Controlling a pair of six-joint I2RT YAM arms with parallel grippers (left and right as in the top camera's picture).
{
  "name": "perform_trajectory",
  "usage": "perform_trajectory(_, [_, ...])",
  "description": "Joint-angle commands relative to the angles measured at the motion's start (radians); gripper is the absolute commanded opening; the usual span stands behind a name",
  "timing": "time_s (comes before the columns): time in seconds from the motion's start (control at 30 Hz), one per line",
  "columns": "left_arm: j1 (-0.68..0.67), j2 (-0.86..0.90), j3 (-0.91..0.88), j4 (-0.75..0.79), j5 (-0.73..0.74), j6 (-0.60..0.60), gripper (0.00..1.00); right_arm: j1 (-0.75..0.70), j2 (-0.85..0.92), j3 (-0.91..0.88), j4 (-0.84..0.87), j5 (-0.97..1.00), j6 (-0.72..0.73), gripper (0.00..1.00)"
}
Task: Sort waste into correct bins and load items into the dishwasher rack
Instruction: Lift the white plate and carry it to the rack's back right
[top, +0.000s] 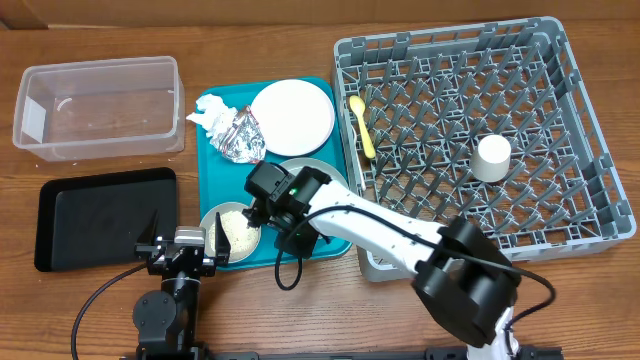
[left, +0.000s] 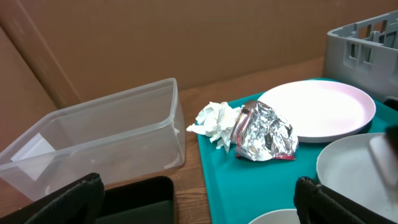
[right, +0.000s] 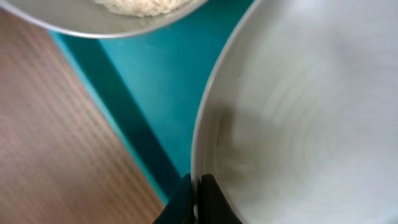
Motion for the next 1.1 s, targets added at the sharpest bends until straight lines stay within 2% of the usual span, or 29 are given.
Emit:
perform_trajectory(0.0, [0.01,-0.004,-0.002,0.0,0.004,0.008,1.0,-0.006,-0.076,0.006,-0.024,0.002,0.038,0.04])
perform_trajectory(0.57, [0.01,-0.004,-0.002,0.0,0.005,0.008,1.0,0.015,-0.311,0.009,-0.011,-0.006,0.104,0.04])
perform_trajectory(0.83, [0.01,-0.004,-0.002,0.0,0.005,0.008,1.0,0.011,-0.456,0.121,0.007,-0.164,0.12,0.04])
perform_trajectory(0.97, [0.01,-0.004,-0.002,0.0,0.005,0.008,1.0,-0.014,-0.515,0.177,0.007,-0.167,0.12,0.04])
perform_trajectory(1.07, [0.01,-0.004,-0.002,0.0,0.005,0.008,1.0,-0.1,-0.574,0.218,0.006,-0.167,0.121,0.04])
